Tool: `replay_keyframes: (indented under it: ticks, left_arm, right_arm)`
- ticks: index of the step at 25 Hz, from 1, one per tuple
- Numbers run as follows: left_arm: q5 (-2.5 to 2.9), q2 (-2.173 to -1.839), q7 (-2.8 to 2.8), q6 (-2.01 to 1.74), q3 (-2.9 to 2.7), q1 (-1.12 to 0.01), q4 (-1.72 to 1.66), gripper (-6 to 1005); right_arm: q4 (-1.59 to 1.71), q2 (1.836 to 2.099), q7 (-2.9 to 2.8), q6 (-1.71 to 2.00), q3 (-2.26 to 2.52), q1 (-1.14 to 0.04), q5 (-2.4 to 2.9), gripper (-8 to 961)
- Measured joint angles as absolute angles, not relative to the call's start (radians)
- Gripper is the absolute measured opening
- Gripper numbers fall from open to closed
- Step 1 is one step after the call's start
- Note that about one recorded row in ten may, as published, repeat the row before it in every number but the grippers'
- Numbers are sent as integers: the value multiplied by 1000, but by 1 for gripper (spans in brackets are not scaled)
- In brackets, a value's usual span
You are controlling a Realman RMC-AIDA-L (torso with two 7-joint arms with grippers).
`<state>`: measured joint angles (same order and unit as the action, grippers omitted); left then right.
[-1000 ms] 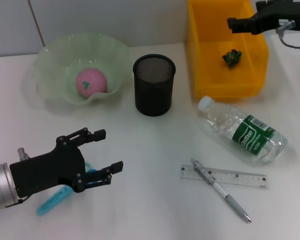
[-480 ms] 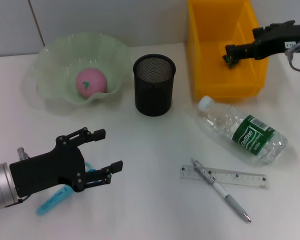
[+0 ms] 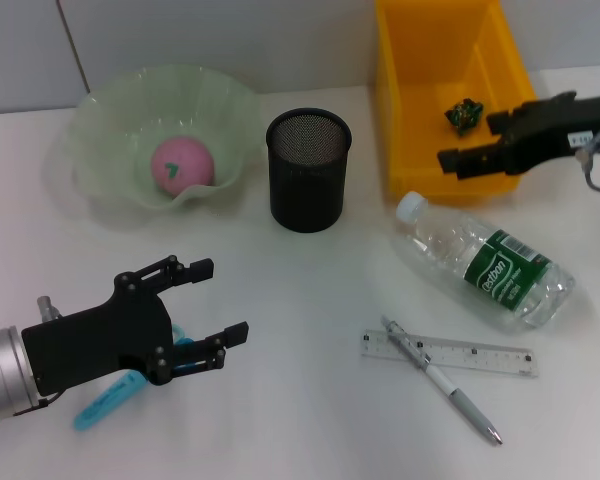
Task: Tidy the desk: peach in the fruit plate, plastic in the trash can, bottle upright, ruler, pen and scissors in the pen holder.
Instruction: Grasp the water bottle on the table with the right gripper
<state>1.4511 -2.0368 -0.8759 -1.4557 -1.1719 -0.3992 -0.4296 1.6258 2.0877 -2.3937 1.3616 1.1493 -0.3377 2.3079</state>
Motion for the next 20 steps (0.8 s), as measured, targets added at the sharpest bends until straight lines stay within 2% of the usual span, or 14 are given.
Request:
replay_keyframes:
  ticks: [20]
  left_arm:
    - [1451, -2041, -871, -1454, -1172, -404, -430, 831]
  right_arm:
    - [1667, 2081, -2405, 1586, 1135, -325, 2312, 840]
